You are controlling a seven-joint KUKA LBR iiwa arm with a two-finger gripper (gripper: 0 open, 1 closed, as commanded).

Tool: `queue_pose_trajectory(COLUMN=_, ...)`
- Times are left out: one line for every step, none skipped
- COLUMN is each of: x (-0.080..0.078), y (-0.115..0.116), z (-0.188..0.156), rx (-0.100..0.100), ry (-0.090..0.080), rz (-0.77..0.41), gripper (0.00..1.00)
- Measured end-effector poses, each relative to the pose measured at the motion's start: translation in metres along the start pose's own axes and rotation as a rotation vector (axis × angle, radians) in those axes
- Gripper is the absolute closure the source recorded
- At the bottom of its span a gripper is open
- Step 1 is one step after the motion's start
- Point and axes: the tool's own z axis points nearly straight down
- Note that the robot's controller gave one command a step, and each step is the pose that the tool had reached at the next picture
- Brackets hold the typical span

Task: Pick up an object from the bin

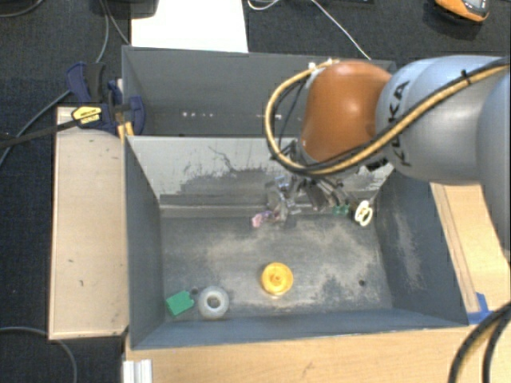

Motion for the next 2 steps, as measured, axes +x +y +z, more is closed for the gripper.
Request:
queue_pose_trajectory(x=0.006, y=-0.006, z=-0.044, rx=0.001, ry=-0.006, rz=0.007, gripper=1.00)
queue_pose_trajectory(x=0.006, y=0.019, z=-0.128, rx=0.001, ry=-0.010, rz=0.007, gripper=1.00)
